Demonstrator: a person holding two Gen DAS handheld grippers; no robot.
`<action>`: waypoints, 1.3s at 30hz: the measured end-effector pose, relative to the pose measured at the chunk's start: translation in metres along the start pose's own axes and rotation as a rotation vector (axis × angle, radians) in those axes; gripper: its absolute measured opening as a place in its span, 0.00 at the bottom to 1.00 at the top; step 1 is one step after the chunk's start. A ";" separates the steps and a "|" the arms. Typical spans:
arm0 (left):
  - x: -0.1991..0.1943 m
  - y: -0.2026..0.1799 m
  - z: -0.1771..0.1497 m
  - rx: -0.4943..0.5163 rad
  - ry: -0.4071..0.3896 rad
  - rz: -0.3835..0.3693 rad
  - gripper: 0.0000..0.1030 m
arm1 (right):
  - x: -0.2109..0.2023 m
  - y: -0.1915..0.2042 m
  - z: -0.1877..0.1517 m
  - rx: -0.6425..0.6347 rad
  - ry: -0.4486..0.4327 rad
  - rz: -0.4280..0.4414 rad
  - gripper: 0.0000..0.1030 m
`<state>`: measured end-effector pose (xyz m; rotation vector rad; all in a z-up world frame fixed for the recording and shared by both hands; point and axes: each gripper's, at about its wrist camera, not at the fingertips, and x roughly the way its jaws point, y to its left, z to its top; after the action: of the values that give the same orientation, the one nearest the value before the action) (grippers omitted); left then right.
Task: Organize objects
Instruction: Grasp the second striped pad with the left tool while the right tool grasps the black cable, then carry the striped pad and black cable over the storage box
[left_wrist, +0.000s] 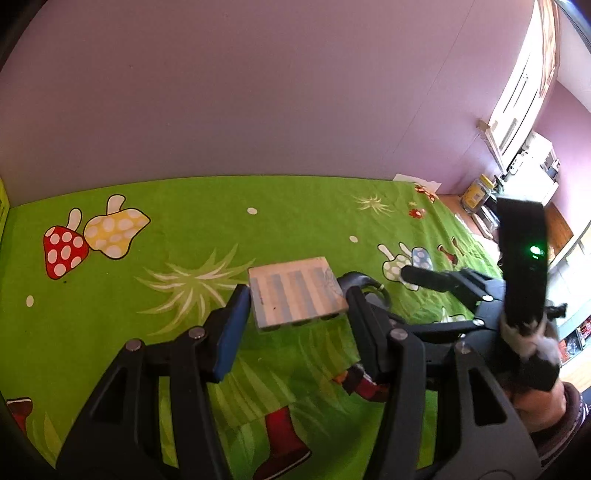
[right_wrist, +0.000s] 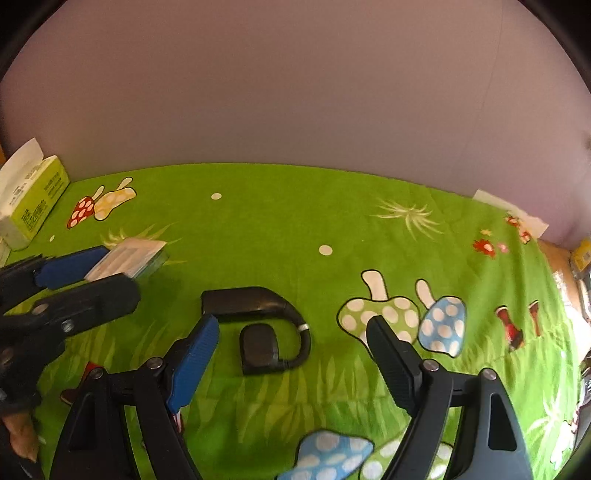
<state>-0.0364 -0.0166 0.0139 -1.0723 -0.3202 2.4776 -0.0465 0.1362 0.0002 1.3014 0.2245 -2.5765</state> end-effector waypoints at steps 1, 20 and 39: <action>-0.001 0.000 0.000 -0.001 -0.001 -0.003 0.56 | 0.002 -0.001 0.000 0.011 0.004 0.011 0.81; 0.001 -0.011 0.001 0.030 0.007 -0.048 0.56 | -0.004 -0.020 -0.017 0.080 -0.014 -0.026 0.38; -0.010 -0.098 -0.027 0.183 0.072 -0.216 0.56 | -0.082 -0.094 -0.073 0.199 -0.036 -0.132 0.38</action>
<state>0.0171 0.0669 0.0379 -0.9930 -0.1736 2.2243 0.0296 0.2562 0.0259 1.3454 0.0493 -2.7918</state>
